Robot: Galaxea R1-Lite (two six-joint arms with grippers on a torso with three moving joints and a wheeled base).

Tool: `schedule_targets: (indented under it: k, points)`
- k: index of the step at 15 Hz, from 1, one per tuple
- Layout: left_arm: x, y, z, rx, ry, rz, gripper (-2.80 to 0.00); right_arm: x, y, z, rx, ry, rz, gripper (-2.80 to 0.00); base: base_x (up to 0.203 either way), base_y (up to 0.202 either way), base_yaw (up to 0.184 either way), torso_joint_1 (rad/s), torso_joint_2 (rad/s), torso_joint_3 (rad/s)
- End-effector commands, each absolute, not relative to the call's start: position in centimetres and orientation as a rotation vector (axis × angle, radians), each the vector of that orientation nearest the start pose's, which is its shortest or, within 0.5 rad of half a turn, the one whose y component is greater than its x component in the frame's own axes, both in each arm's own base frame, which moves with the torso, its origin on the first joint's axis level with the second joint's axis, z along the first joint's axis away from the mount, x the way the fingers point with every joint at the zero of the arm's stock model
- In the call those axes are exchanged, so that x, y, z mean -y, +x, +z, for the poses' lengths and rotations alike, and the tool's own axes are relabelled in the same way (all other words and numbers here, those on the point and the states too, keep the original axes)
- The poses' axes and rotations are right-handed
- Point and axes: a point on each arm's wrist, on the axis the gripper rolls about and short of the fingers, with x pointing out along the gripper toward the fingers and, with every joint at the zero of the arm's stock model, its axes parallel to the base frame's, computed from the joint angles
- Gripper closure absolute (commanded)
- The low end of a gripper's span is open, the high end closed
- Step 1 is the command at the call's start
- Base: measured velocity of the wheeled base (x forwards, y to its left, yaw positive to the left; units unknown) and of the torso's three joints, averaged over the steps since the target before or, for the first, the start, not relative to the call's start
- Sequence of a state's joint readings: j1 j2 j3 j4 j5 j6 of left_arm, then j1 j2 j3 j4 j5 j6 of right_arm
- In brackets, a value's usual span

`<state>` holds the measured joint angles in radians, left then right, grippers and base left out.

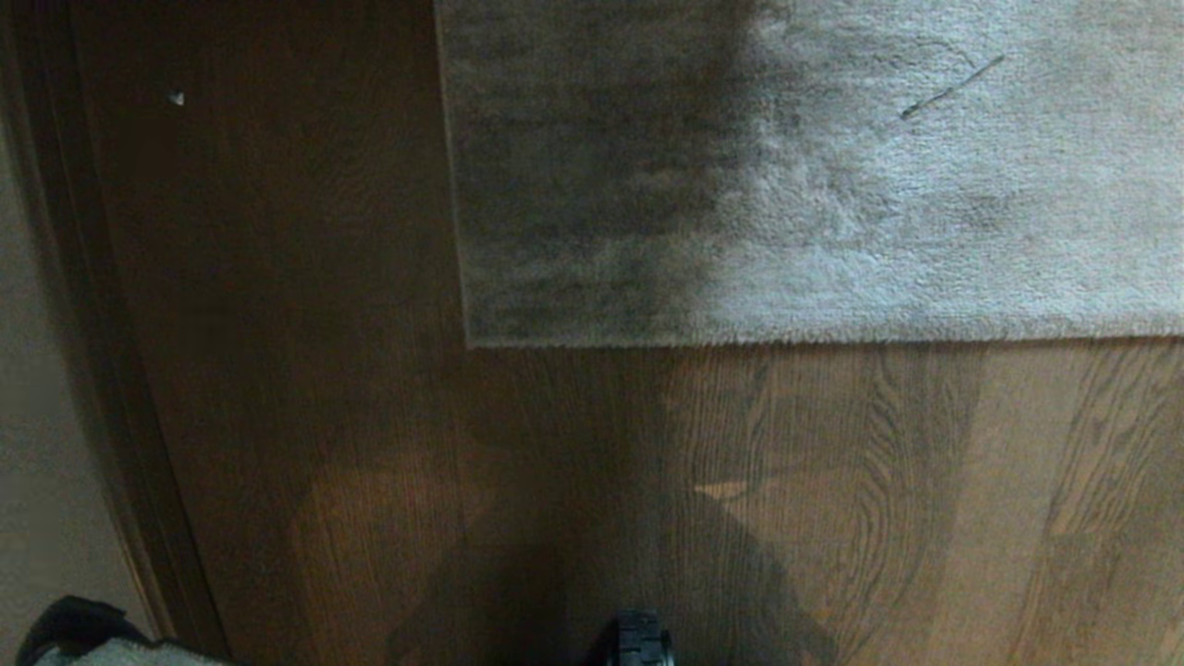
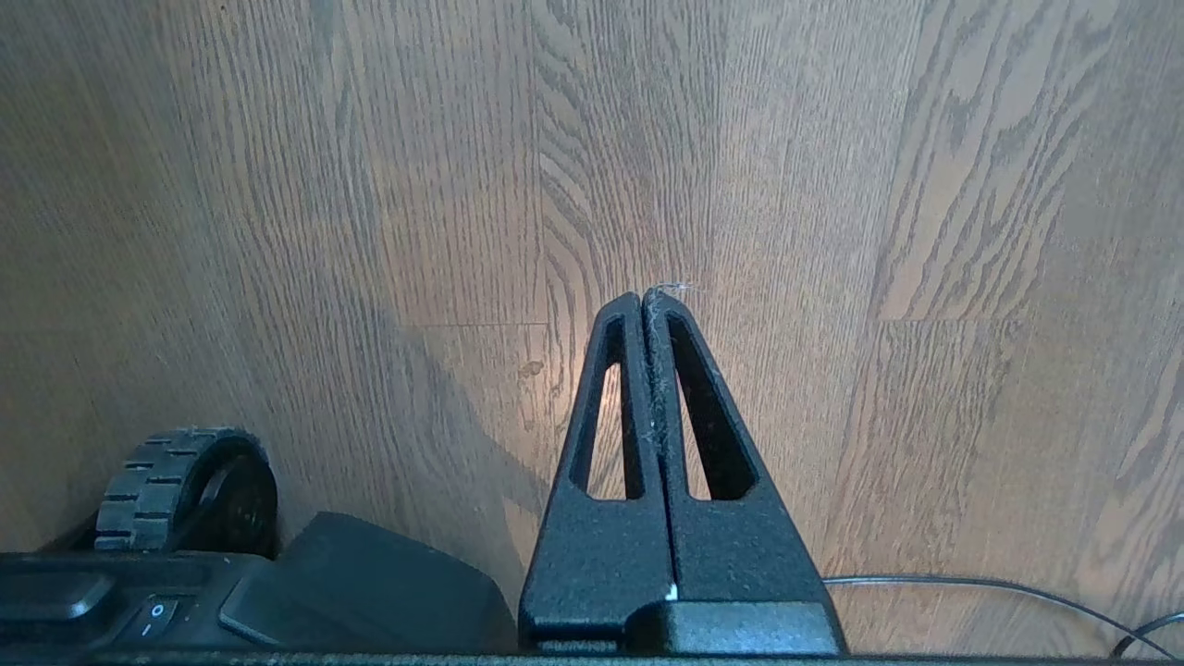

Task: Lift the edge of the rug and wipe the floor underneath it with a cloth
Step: Lift up the carpet

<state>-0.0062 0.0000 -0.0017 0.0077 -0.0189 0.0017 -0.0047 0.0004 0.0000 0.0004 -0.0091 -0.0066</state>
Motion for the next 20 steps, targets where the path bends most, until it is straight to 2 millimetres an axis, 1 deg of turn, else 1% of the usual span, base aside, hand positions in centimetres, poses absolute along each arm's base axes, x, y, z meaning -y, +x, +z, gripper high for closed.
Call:
schedule_targets:
  k: [1,3,5,7,9,10,12,14,15,18,20]
  points:
    - [0.0,-2.3,7.5,-0.006,0.001,-0.026,0.0,0.0,-2.3,7.6,0.008,-0.013,-0.014,0.0,0.0,0.0,0.0,0.0,0.0,0.0]
    - [0.0,-2.3,7.5,-0.006,0.001,-0.026,0.0,0.0,-2.3,8.1,0.038,-0.025,-0.01,0.0,0.0,0.0,0.0,0.0,0.0,0.0]
    - [0.0,-2.3,7.5,-0.006,0.001,-0.026,0.0,0.0,-2.7,9.2,0.069,-0.026,-0.002,0.0,0.0,0.0,0.0,0.0,0.0,0.0]
    - [0.0,-2.3,7.5,-0.006,0.001,-0.025,0.0,0.0,-2.8,10.9,0.079,-0.031,0.009,0.0,0.0,0.0,0.0,0.0,0.0,0.0]
    - [0.0,-2.3,7.5,-0.006,0.001,-0.026,0.0,-0.1,-2.4,13.0,0.064,-0.054,0.022,0.0,0.0,0.0,0.0,0.0,0.0,0.0]
    - [0.0,-2.3,7.5,-0.006,0.001,-0.026,0.0,-0.1,-2.0,14.0,0.051,-0.069,0.048,0.0,0.0,0.0,0.0,0.0,0.0,0.0]
    - [0.0,-2.3,7.5,-0.006,0.001,-0.026,0.0,-0.4,-1.0,15.6,0.021,-0.099,0.163,0.0,0.0,0.0,0.0,0.0,0.0,0.0]
    - [0.0,-2.3,7.5,-0.006,0.001,-0.025,0.0,-0.6,0.3,16.8,-0.014,-0.112,0.287,0.0,0.0,0.0,0.0,0.0,0.0,0.0]
    - [0.0,-2.3,7.5,-0.006,0.001,-0.025,0.0,-0.7,1.3,17.3,-0.041,-0.11,0.33,0.0,0.0,0.0,0.0,0.0,0.0,0.0]
    - [0.0,-2.3,7.5,-0.006,0.001,-0.025,0.0,-0.9,5.3,18.5,-0.132,-0.088,0.414,0.0,0.0,0.0,0.0,0.0,0.0,0.0]
    - [0.0,-2.3,7.5,-0.006,0.001,-0.025,0.0,-1.0,8.2,18.6,-0.186,-0.07,0.474,0.0,0.0,0.0,0.0,0.0,0.0,0.0]
